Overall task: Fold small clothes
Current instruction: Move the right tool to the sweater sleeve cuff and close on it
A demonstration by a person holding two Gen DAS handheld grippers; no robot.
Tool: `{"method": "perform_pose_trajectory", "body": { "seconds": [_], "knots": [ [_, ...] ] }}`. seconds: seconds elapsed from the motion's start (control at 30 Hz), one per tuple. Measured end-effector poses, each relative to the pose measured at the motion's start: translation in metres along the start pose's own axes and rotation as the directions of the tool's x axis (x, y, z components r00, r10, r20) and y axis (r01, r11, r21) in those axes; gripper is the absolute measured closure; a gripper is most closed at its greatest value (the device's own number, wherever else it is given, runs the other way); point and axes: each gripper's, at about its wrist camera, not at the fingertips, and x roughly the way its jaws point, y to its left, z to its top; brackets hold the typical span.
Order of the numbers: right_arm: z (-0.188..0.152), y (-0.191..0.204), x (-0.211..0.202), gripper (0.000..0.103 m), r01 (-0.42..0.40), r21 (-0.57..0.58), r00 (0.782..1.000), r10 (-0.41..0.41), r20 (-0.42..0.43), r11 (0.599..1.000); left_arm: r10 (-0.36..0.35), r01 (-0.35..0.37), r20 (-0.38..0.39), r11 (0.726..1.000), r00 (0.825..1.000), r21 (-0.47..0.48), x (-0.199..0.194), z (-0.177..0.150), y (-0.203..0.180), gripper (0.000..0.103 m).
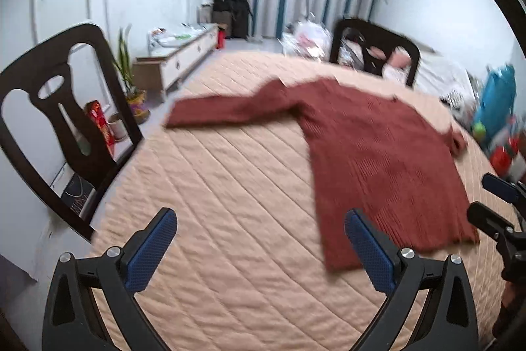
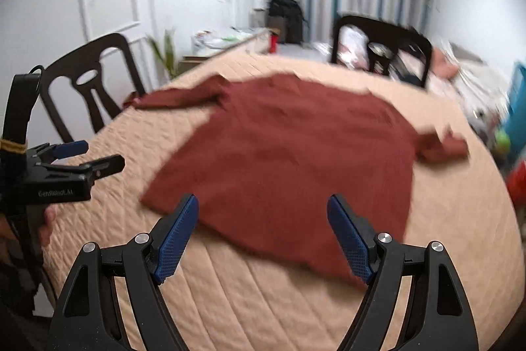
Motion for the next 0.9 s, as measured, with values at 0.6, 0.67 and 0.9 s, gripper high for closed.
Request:
{"method": "perform_pose_trajectory", "body": {
  "seconds": [0.6,0.67,0.9],
  "knots": [
    [0.089,0.116,0.169,0.034,-0.178,-0.332,0.984,0.167,-0.059,0.926,0.146,-0.134,0.065,0.977,0.987,-0.166,0.012,0.034,0.105,0.0],
    [0.091,0.127,0.185,0.037,-0.184,-0.362,0.983,0.17,-0.07,0.914,0.159,-0.146,0.061,0.972,0.985,-0.183,0.016,0.034,0.112,0.0],
    [0.096,0.154,0.217,0.043,-0.233,-0.431,0.972,0.195,-0.13,0.872,0.19,-0.179,0.027,0.956,0.981,-0.231,0.028,0.032,0.134,0.0]
  ]
}}
